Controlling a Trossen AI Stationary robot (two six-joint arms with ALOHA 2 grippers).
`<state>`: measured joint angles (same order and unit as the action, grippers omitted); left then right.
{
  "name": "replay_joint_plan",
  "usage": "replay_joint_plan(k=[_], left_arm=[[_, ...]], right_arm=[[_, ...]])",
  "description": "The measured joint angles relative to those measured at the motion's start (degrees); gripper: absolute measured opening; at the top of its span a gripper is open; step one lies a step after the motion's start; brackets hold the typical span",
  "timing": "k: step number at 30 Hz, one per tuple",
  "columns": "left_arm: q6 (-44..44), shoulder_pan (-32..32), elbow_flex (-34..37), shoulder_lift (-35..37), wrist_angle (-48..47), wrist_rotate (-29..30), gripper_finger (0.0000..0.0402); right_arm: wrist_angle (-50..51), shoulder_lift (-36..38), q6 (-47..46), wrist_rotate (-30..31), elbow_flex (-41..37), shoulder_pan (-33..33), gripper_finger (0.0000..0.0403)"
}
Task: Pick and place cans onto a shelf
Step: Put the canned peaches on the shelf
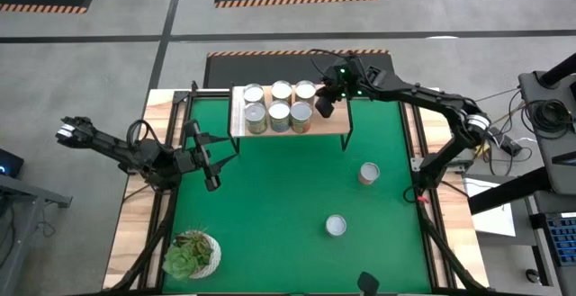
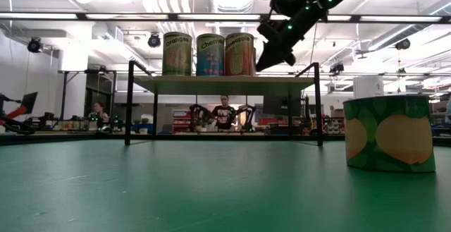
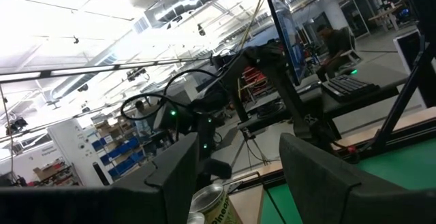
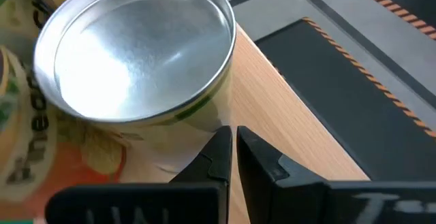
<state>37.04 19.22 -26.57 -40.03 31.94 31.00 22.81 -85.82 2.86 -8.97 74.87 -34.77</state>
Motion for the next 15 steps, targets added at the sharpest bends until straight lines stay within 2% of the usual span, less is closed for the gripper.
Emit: replay_joint_plan(k=[7, 15], left_arm=[[0.0, 0.0, 0.0, 0.0, -0.02, 0.0, 0.0187], [0.0, 0.0, 0.0, 0.0, -0.31, 0.0, 0.0187]], right_arm=[[0.56, -4.06, 0.89, 0.02, 4.56, 1.17, 0.0013], [1.23, -4.92, 1.26, 0.07, 7.03, 1.28, 0.0013]])
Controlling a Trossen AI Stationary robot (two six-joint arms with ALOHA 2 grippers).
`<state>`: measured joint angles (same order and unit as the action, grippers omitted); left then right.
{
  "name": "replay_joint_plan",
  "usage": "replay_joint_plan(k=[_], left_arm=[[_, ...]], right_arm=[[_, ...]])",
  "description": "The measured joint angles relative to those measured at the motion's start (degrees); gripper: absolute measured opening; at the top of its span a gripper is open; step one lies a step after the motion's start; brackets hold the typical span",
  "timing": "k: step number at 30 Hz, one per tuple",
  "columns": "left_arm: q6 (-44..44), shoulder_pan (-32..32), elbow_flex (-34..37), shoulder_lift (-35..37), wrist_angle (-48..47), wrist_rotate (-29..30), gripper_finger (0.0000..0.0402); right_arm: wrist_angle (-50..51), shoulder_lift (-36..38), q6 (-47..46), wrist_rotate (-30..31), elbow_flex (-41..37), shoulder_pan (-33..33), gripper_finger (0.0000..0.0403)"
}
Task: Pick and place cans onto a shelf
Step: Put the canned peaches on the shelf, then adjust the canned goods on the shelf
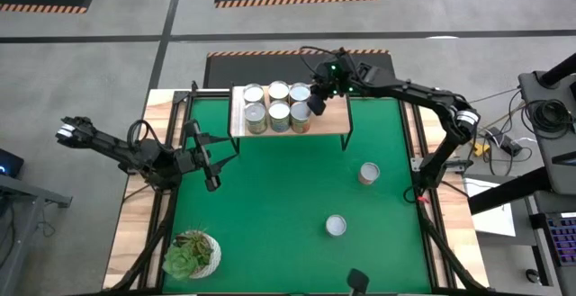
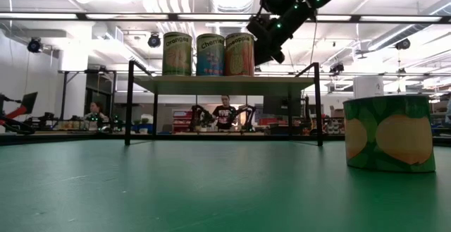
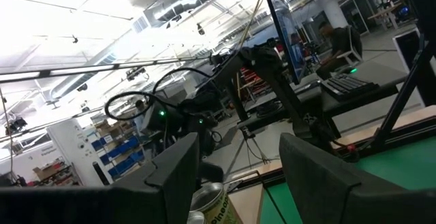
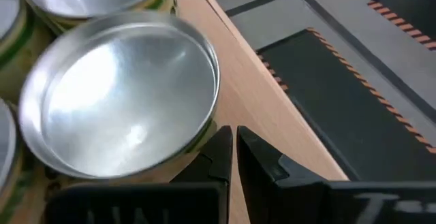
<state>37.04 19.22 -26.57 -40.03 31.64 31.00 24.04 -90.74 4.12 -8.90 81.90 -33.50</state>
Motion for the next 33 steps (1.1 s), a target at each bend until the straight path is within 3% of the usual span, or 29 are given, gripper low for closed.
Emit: replay_joint_plan(k=[4, 10, 15, 18, 25, 33], left_arm=[[-0.02, 0.0, 0.0, 0.0, -0.09, 0.0, 0.0187], [-0.25, 0.02, 0.0, 0.0, -0.4, 0.43, 0.0187], [-3.02, 0.0, -2.07, -0.68, -3.19, 10.04, 0.0178], [-7.4, -0.01, -6.28, -2.52, -11.44, 16.86, 0.0143], [-21.19, -0.66, -18.17, -10.36, -32.43, 17.54, 0.0011], [-25.02, -9.47, -38.87, -20.05, -55.08, 16.83, 0.0001]], right_arm=[[3.07, 0.93, 0.16, 0.8, 1.93, 0.0, 0.0013], [7.81, 3.37, 0.45, 9.01, 5.52, 1.25, 0.0013], [8.28, 7.55, 2.58, 8.95, 5.15, 4.64, 0.0013], [5.6, 10.92, 3.33, 9.04, 1.99, 7.92, 0.0013], [-9.53, 20.88, 8.05, 8.93, -13.83, 16.77, 0.0013], [-16.85, 30.39, 12.08, 8.95, -26.43, 21.98, 0.0013]])
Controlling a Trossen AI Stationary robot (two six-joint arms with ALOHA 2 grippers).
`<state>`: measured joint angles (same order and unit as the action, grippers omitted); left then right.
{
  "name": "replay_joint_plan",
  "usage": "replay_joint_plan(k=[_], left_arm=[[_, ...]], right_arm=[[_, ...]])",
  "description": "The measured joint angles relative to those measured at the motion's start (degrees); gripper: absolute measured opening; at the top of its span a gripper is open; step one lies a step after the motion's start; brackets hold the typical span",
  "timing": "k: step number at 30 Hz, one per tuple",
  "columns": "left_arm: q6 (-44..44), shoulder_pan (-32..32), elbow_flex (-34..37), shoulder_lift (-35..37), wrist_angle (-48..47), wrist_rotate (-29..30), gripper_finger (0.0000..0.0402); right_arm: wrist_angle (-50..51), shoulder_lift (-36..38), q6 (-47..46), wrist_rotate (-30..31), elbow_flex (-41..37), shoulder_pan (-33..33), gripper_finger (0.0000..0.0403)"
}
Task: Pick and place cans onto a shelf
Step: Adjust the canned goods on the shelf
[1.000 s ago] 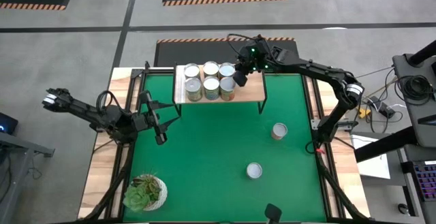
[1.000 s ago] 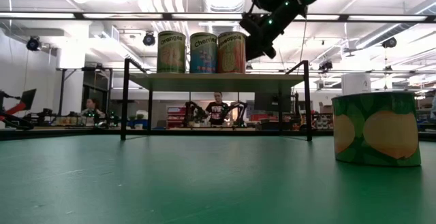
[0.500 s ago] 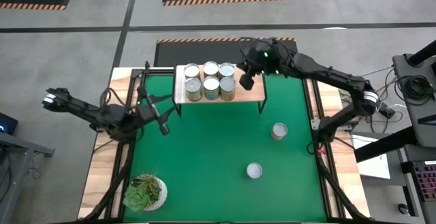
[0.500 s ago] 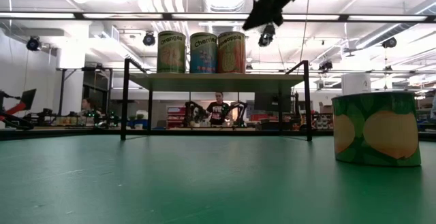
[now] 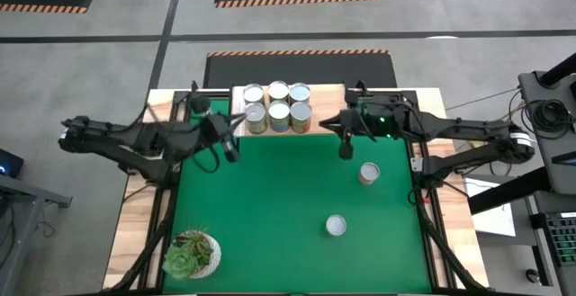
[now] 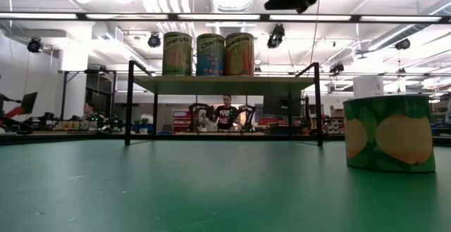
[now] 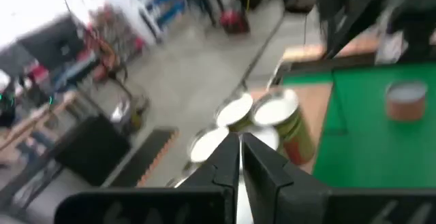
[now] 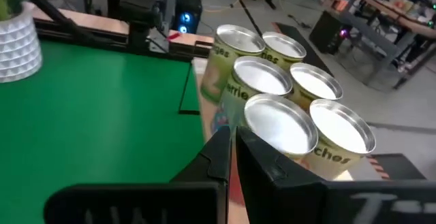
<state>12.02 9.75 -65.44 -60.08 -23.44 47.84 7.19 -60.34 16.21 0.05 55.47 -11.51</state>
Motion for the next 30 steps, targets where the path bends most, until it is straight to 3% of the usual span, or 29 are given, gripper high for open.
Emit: replay_joint_plan(k=[8, 12, 16, 25, 30], left_arm=[[-7.22, -20.66, -16.46, -13.3, -21.39, -22.17, 0.0], [-6.97, -31.01, -21.04, -18.83, -25.69, -30.15, 0.0], [-6.86, -36.6, -22.86, -22.45, -27.62, -36.07, 0.0], [-4.77, -37.3, -22.61, -25.37, -27.82, -36.07, 0.0], [-3.54, -37.4, -22.59, -25.61, -29.75, -28.26, 0.0]], right_arm=[[-0.2, 5.66, 1.83, 0.01, -5.91, 1.16, 0.0013], [-0.27, 7.63, 1.83, 0.08, -6.65, 1.14, 0.0013], [1.15, 8.28, 2.08, 0.08, -7.15, 1.14, 0.0013], [1.56, 8.16, 2.4, 0.07, -7.15, 1.14, 0.0013], [1.8, 8.07, 1.79, 0.06, -7.15, 1.14, 0.0013]])
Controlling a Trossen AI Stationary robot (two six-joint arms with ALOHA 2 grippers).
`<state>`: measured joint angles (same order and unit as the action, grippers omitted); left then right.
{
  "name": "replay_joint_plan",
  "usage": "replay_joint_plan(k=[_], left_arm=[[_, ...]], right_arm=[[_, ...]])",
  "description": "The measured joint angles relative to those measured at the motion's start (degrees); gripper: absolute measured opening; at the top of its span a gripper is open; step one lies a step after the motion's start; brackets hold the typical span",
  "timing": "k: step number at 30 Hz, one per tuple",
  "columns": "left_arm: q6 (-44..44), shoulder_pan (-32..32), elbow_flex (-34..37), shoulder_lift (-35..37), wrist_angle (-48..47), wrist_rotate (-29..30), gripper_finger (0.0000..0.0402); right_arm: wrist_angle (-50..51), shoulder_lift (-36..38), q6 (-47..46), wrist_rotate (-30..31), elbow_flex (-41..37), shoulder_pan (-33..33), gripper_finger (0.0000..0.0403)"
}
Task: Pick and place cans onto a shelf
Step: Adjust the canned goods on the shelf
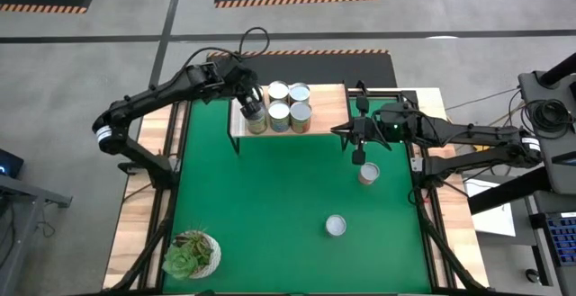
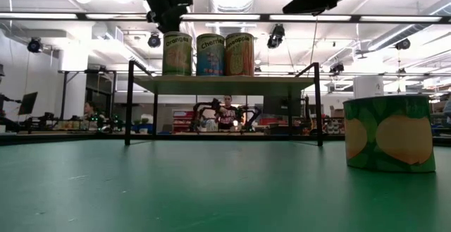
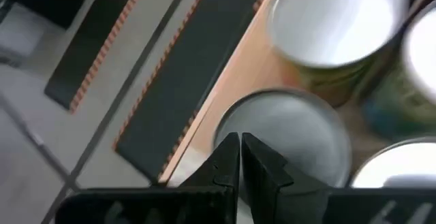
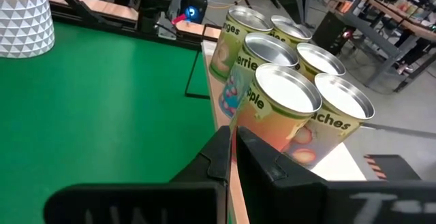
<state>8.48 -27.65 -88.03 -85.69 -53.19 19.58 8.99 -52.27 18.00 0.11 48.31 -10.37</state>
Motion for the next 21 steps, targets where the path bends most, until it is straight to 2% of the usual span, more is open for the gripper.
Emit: replay_joint_plan(k=[12, 21], left_arm=[[-0.03, 0.05, 0.79, -0.77, -1.84, 0.5, 0.0], [-0.04, 0.1, 0.66, -2.07, -1.27, 3.1, 0.0]], right_arm=[[0.16, -0.35, 0.0, 0.01, 0.0, 0.0, 0.0013], [0.16, -0.35, 0.0, 0.01, 0.0, 0.0, 0.0013]])
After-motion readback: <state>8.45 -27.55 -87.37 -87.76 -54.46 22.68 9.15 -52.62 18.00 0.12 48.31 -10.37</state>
